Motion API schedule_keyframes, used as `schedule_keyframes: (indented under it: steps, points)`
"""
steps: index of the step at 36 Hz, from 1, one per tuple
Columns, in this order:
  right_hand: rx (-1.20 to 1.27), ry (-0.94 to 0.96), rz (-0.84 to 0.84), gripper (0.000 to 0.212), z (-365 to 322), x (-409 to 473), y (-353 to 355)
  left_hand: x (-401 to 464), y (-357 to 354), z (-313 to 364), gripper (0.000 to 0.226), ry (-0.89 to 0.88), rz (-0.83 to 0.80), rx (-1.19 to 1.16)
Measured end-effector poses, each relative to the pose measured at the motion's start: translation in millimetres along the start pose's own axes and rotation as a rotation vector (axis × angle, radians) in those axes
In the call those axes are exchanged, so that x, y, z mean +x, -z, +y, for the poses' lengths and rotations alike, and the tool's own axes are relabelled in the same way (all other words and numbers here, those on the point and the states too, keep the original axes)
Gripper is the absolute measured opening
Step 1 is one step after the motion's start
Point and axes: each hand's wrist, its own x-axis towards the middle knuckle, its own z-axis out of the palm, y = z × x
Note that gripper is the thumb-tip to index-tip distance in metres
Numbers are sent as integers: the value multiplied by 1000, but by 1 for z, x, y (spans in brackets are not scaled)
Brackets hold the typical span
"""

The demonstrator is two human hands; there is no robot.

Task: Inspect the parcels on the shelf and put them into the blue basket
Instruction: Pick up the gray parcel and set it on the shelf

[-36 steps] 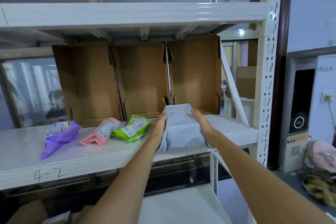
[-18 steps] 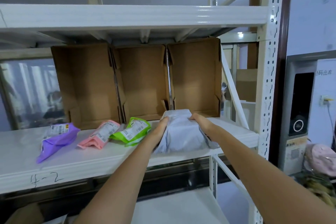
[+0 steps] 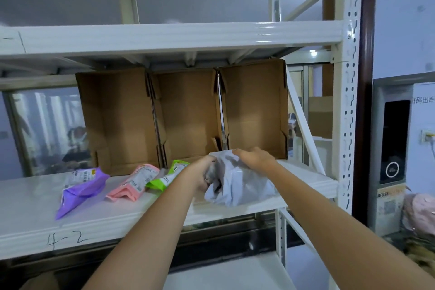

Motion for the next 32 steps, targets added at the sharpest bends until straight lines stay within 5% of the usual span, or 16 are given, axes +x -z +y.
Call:
schedule_keyframes:
  steps: [5, 9, 11, 15, 18, 21, 24, 28, 32]
  points:
    - [421, -124, 45, 70, 14, 4, 8, 17, 21, 11, 22, -107, 6, -243]
    - [1032, -199, -198, 48, 13, 0, 12, 20, 19, 41, 30, -293, 26, -354]
    - [1299, -234, -345, 48, 14, -3, 5, 14, 8, 56, 35, -410, -16, -344]
    - [1423, -311, -346, 30, 18, -5, -19, -6, -29, 60, 21, -557, -107, 1]
    - [1073, -341, -113, 21, 41, 1, -19, 6, -48, 49, 19, -637, -69, 428]
    - [162, -178, 59, 22, 69, 7, -2, 15, -58, 37, 25, -695, -35, 597]
    - [-288, -171, 77, 4, 81, 3, 26, 16, -68, 32, 24, -703, -57, 724]
    - [-310, -158, 328, 2, 96, -2, 63, 22, -71, 17, 28, -682, -112, 808]
    - [-189, -127, 452, 6, 96, -5, 73, 32, -63, 8, 26, -718, -131, 637]
